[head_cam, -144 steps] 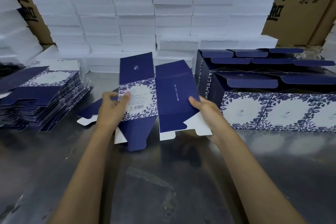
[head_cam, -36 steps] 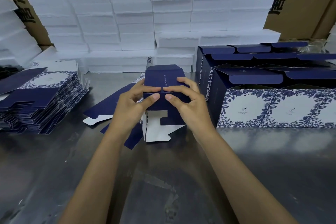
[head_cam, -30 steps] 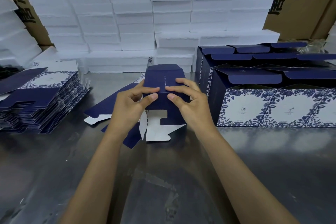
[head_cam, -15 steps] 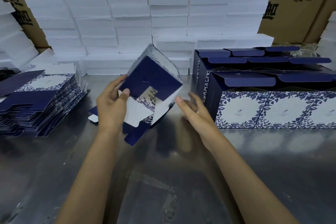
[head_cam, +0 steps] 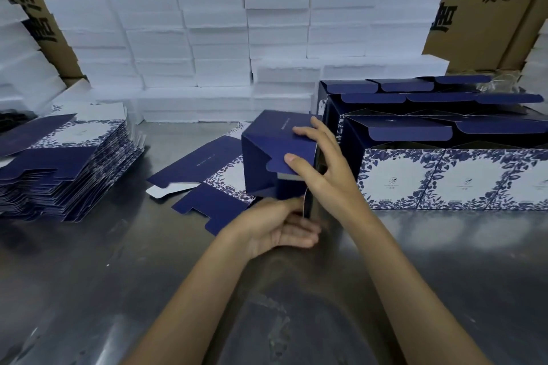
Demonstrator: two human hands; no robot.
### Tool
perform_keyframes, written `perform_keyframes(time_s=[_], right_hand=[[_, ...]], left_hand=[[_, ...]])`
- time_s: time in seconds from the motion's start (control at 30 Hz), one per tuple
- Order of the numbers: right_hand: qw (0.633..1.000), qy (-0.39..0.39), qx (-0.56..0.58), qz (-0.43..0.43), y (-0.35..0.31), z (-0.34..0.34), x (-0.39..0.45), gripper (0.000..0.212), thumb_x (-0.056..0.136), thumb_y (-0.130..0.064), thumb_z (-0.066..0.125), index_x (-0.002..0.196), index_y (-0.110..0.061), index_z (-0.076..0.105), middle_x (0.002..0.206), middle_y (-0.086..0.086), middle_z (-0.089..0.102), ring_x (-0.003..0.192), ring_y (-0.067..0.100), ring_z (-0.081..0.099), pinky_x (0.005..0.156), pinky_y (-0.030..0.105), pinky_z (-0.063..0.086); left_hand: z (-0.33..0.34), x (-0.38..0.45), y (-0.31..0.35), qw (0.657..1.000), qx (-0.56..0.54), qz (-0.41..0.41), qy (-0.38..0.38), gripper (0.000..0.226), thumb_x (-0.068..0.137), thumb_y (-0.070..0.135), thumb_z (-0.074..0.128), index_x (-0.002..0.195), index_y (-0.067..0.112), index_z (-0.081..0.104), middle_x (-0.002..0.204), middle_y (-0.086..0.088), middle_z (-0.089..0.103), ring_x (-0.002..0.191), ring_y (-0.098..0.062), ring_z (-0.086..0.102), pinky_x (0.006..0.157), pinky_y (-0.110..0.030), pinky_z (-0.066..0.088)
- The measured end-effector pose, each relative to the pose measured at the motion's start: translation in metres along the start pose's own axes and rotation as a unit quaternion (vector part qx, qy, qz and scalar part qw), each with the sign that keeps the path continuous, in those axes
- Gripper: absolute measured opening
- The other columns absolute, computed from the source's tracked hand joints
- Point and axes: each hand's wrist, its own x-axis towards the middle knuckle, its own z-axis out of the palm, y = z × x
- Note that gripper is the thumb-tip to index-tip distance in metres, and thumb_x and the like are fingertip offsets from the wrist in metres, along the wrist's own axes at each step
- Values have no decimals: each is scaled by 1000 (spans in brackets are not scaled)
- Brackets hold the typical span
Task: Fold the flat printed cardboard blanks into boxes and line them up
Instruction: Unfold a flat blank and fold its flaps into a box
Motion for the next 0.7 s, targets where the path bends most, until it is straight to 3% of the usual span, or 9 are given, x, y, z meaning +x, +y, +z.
perform_keyframes(time_s=[0.1, 0.17, 0.27, 0.37, 0.4, 0.47, 0.53, 0.6, 0.7], right_hand=[[999, -34, -40, 10, 7, -5, 0, 36, 94, -21, 70, 125, -34, 60, 158, -16, 33, 145, -4, 29, 121, 37, 30], [998, -36, -44, 11, 10, -7, -1, 37, 95, -19, 69, 126, -35, 58, 157, -17, 32, 145, -2, 30, 120, 41, 31], [999, -35, -27, 18, 10, -7, -1, 37, 95, -16, 69, 124, -37, 59, 157, -18, 32, 146, 1, 31, 118, 44, 37], [999, -33, 4, 27, 8, -7, 0, 37, 95, -11, 69, 120, -36, 62, 155, -16, 35, 146, 6, 32, 111, 41, 45], [999, -30, 20, 28, 6, -7, 0, 37, 94, -8, 69, 117, -35, 63, 154, -15, 37, 145, 6, 33, 107, 34, 50], [998, -24, 47, 30, 4, -8, 1, 35, 93, -3, 69, 112, -33, 66, 151, -15, 41, 143, 5, 37, 94, 20, 54], [997, -21, 71, 34, 3, -9, 1, 33, 92, -1, 68, 108, -31, 69, 149, -14, 44, 139, 3, 42, 87, 15, 53], [995, -23, 86, 34, 4, -10, 1, 32, 92, -2, 69, 106, -30, 71, 149, -14, 45, 137, 2, 44, 85, 14, 52], [997, -7, 77, 22, 6, -4, 1, 26, 89, -7, 75, 107, -26, 73, 147, -14, 46, 131, -10, 44, 90, 8, 46]], left_hand=[[-5, -5, 5, 987, 156, -45, -16, 29, 103, 27, 50, 94, 4, 65, 62, -9, 69, 44, -13, 62, 42, -21, 50], [-15, -11, 13, 967, 247, -37, 51, 28, 101, 23, 50, 87, 5, 67, 52, -4, 63, 37, -12, 55, 38, -19, 42], [-41, -19, 24, 894, 357, 27, 268, 37, 95, 25, 51, 61, 11, 54, 45, -3, 50, 38, -20, 46, 43, -20, 36], [-55, -22, 26, 783, 343, 206, 477, 32, 90, 27, 52, 62, 13, 42, 57, 3, 48, 59, -24, 49, 56, -31, 37], [-56, -22, 28, 769, 302, 285, 487, 23, 89, 26, 55, 69, 16, 50, 68, 7, 56, 69, -17, 54, 61, -30, 41], [-50, -22, 31, 787, 256, 383, 410, 7, 90, 25, 63, 95, 29, 62, 104, 18, 63, 100, 3, 58, 83, -17, 44], [-45, -19, 25, 819, 283, 398, 301, 27, 90, 24, 70, 112, 37, 63, 130, 27, 55, 125, 10, 46, 102, -16, 38], [-41, -15, 20, 823, 308, 397, 264, 33, 89, 21, 73, 118, 35, 66, 139, 23, 52, 134, 5, 41, 112, -29, 37], [-36, -8, 16, 810, 290, 423, 285, 31, 88, 15, 75, 117, 26, 70, 136, 15, 57, 135, -4, 42, 112, -37, 38]])
